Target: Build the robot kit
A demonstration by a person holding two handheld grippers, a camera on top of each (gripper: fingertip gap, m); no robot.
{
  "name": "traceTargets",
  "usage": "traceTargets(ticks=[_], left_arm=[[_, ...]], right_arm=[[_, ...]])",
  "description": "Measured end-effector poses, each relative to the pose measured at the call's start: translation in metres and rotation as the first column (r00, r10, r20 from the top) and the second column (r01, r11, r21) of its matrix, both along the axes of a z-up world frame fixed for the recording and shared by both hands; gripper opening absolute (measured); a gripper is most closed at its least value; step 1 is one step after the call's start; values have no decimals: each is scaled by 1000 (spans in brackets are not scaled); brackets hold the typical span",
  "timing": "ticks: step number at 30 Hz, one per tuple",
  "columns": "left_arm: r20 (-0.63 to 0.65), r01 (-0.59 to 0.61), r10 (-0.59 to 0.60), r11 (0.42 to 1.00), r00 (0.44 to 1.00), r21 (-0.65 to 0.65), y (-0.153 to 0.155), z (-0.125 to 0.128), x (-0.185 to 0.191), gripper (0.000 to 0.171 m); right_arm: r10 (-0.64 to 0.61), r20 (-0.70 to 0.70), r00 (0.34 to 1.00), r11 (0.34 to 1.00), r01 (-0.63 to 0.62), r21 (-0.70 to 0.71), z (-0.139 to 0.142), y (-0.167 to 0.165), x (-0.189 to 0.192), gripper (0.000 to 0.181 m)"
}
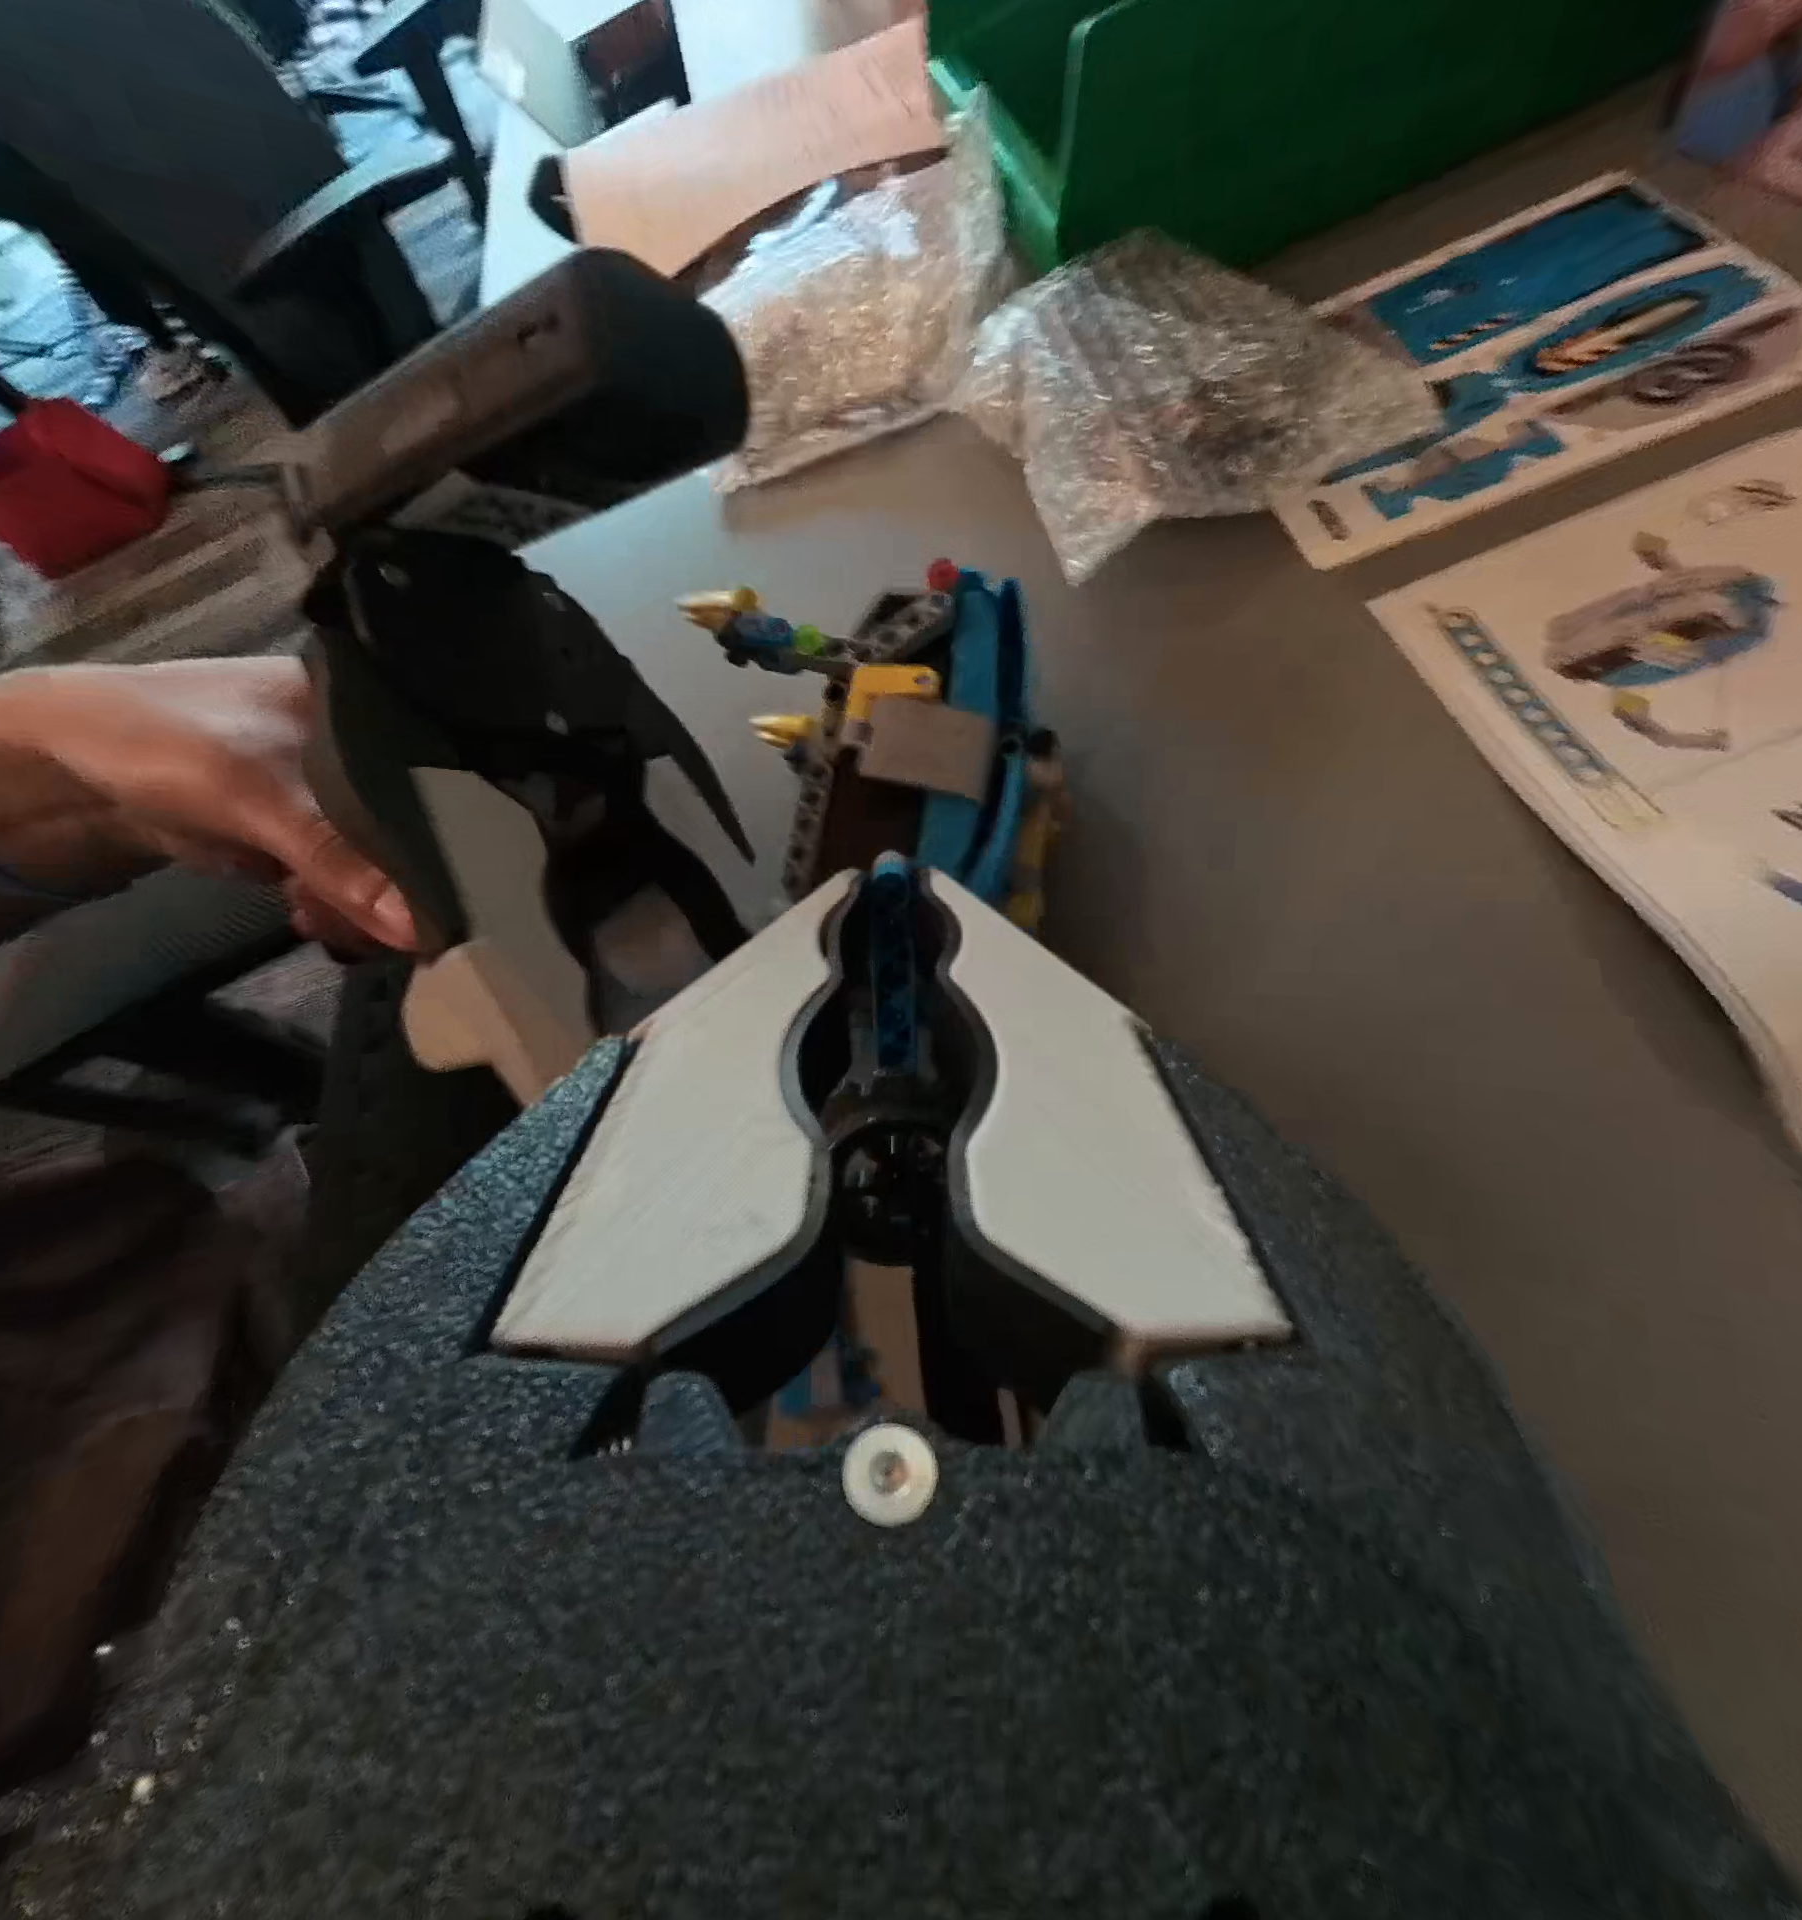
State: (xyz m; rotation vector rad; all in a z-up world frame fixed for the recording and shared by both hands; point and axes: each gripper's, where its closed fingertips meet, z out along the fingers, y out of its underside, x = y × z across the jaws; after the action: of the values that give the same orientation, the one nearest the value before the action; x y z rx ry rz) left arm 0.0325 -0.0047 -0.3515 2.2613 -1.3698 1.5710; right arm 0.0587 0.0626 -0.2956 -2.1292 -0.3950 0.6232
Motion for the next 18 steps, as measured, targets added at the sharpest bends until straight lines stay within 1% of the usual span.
traceTargets(ticks=[1, 3, 4, 5, 6, 7, 8, 9, 10, 11, 12, 13, 14, 15, 16, 17, 18], left_arm=[[-1, 30, -30, 999, 1000, 29, -7, -1, 3, 74], [-40, 82, -77, 987, 996, 137, -11, 0, -1, 71], [-34, 115, -111, 971, 993, 208, -10, 9, -6, 70], [-10, 152, -156, 943, 988, 297, -4, 24, -13, 71], [11, 177, -199, 892, 980, 416, 9, 41, -19, 77], [22, 185, -236, 812, 972, 553, 29, 56, -24, 89], [26, 183, -272, 711, 962, 679, 52, 71, -28, 96], [24, 177, -309, 605, 951, 776, 75, 81, -31, 96], [9, 176, -339, 510, 941, 842, 97, 85, -33, 97], [-31, 206, -366, 449, 930, 869, 117, 79, -35, 97], [-77, 264, -390, 453, 918, 851, 130, 68, -37, 103], [-100, 332, -426, 515, 899, 790, 134, 55, -39, 110], [-91, 390, -472, 588, 877, 709, 130, 45, -40, 112], [-67, 422, -502, 639, 862, 643, 127, 38, -38, 113], [-42, 432, -520, 659, 853, 616, 125, 32, -33, 116], [-33, 432, -532, 649, 846, 626, 125, 27, -27, 119], [-44, 434, -540, 622, 841, 652, 126, 22, -22, 122]], right_arm=[[-38, 29, 999, 999, 38, 6, -3, -6, 15, 8], [-110, 85, 990, 994, 110, -3, -12, -20, 49, 8], [-135, 78, 988, 991, 136, -12, -16, -28, 62, 8], [-141, 42, 989, 990, 142, -22, -19, -35, 71, 8], [-135, -4, 991, 990, 135, -38, -22, -42, 76, 8], [-142, -39, 989, 988, 139, -61, -25, -47, 82, 8], [-156, -71, 985, 986, 151, -71, -26, -49, 89, 8], [-166, -106, 980, 985, 158, -72, -24, -49, 95, 8], [-166, -143, 976, 985, 156, -75, -20, -50, 98, 7], [-159, -175, 972, 986, 148, -78, -17, -51, 99, 7], [-148, -205, 967, 988, 133, -81, -16, -52, 98, 7], [-134, -237, 962, 989, 117, -86, -16, -54, 95, 7], [-124, -264, 956, 990, 102, -95, -18, -55, 92, 7], [-118, -276, 954, 990, 92, -107, -22, -55, 89, 7], [-114, -275, 955, 990, 84, -117, -25, -55, 87, 7], [-110, -269, 957, 989, 79, -123, -29, -54, 86, 7], [-106, -261, 960, 989, 74, -128, -32, -53, 85, 7]])
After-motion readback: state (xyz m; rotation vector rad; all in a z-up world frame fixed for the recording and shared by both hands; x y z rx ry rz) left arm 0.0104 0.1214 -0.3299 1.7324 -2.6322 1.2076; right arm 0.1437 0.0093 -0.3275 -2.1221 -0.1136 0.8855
